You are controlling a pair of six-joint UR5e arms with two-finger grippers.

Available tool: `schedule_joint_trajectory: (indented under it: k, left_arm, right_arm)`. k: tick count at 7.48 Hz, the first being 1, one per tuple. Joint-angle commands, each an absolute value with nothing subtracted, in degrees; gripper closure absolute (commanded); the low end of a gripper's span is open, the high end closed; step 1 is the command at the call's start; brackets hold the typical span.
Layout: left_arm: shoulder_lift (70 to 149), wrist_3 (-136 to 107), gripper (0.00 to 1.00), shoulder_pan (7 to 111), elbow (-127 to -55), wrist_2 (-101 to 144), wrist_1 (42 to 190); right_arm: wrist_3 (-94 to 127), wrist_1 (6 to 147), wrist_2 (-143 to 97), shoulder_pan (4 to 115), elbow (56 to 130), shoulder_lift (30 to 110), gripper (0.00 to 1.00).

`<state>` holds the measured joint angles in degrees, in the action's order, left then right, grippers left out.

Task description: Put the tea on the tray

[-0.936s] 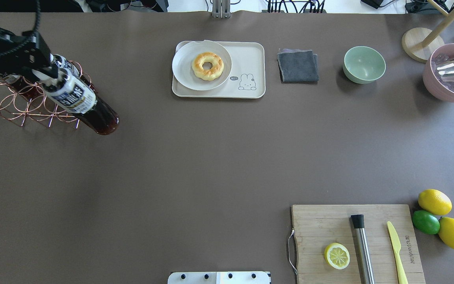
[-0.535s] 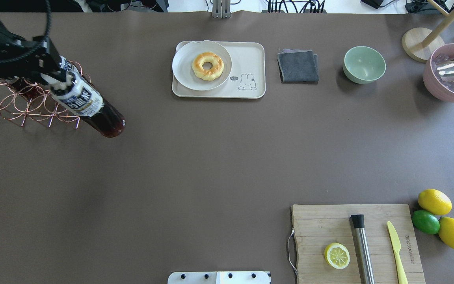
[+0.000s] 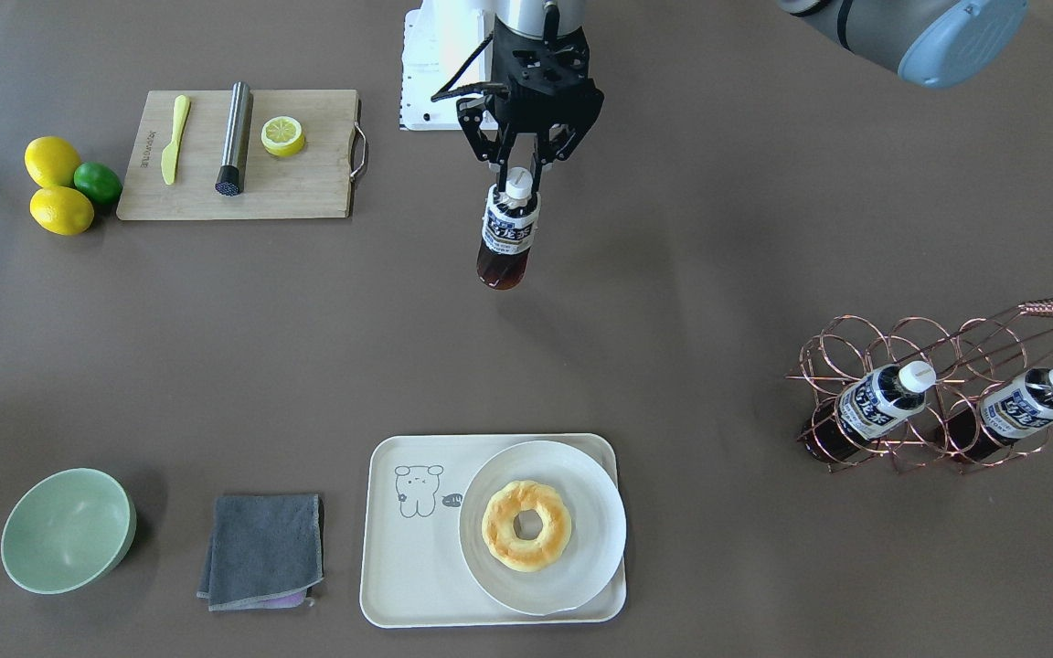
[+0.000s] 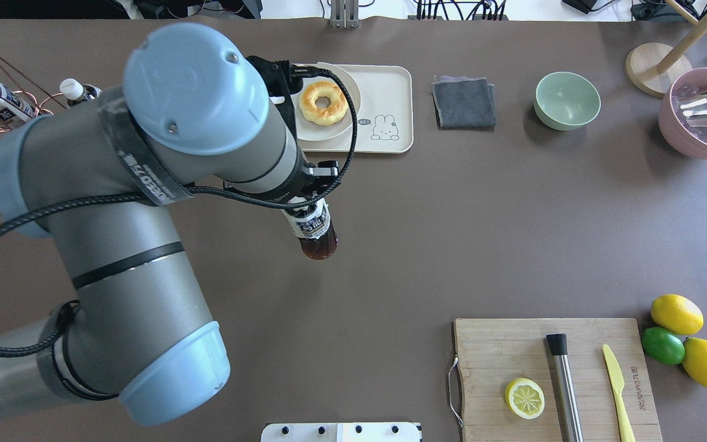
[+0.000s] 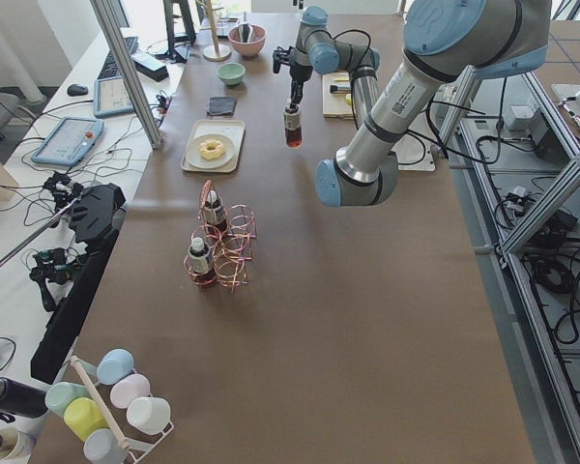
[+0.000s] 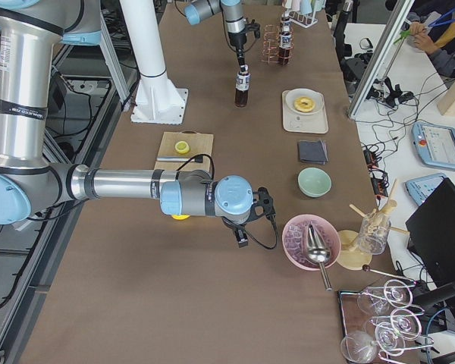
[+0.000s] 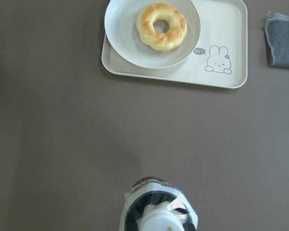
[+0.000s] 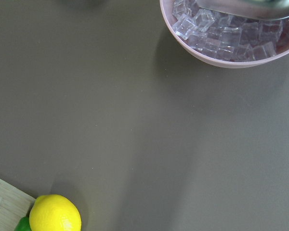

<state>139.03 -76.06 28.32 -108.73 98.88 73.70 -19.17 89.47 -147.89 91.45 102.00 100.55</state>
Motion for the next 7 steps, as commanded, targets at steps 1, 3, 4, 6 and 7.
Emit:
schedule_joint_trajectory:
  k: [1, 3, 4, 6, 7]
  left_arm:
    - [139.31, -76.2, 1.0, 27.25, -105.82, 98.17, 76.02]
    - [139.31, -76.11, 1.0, 27.07, -105.82, 98.17, 76.11]
    - [139.31, -76.2, 0.83, 26.9, -105.82, 98.09, 76.03]
    - [139.13, -76.2, 0.11, 25.06, -106.08, 94.34, 76.03]
    - [139.57, -76.64, 0.03, 24.87, -106.78, 93.61, 75.94]
  right_arm:
    - [-19.77, 89.38, -148.1, 91.41, 102.22, 100.46, 0.01]
    - [-19.95, 87.38, -147.66, 91.41, 102.22, 100.54, 0.01]
    - [-19.78, 85.1, -147.4, 91.41, 101.87, 100.72, 0.0]
    - [-19.08, 84.9, -147.57, 91.32, 102.21, 100.11, 0.0]
    - [-16.46, 85.08, -147.57, 90.97, 102.48, 98.72, 0.0]
